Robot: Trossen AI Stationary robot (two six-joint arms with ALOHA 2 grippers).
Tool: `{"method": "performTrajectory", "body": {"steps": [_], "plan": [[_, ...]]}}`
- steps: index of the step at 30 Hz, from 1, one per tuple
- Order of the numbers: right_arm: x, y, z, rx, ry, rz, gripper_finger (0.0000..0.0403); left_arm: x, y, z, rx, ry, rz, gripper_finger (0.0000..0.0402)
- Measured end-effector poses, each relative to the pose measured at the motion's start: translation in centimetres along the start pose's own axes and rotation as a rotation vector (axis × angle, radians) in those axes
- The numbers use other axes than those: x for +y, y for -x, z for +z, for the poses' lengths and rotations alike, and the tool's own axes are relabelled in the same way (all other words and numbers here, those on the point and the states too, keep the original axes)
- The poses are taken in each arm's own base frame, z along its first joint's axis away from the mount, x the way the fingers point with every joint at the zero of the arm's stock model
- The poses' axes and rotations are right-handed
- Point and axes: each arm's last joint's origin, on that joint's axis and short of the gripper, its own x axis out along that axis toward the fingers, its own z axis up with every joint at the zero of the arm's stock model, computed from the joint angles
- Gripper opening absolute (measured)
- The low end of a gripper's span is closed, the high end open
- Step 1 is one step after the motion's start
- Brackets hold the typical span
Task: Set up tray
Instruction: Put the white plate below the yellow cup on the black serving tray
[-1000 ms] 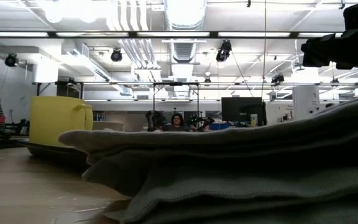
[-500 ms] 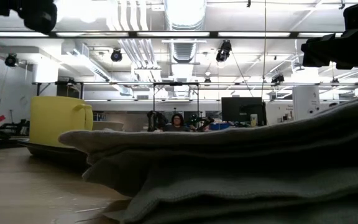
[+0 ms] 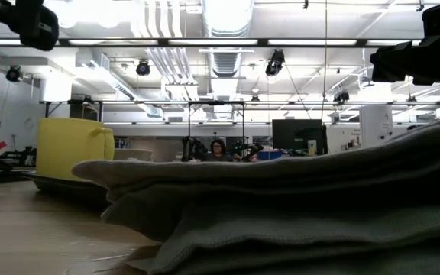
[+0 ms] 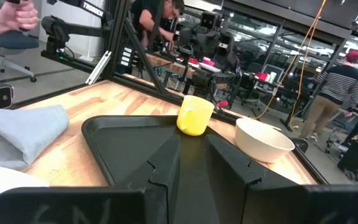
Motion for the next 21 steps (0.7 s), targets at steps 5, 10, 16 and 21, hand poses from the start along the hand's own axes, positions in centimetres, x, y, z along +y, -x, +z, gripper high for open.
{"method": "performTrajectory", "body": {"steps": [5, 10, 16, 21], "plan": [[0.0, 0.0, 0.0, 0.0, 0.0, 0.0, 0.0068, -0.1, 0.0, -1.3, -0.013, 0.016, -0.024, 0.0208], [0.0, 0.0, 0.0, 0.0, 0.002, 0.0, 0.0068, -0.4, -0.1, -1.8, -0.027, 0.019, -0.093, 0.0208], [0.0, 0.0, 0.0, 0.0, 0.0, 0.0, 0.0068, -0.4, -0.2, -2.2, -0.014, 0.018, -0.102, 0.0208], [0.0, 0.0, 0.0, 0.0, -0.002, 0.0, 0.0068, -0.5, -0.4, -2.8, 0.007, -0.007, -0.103, 0.0208]]}}
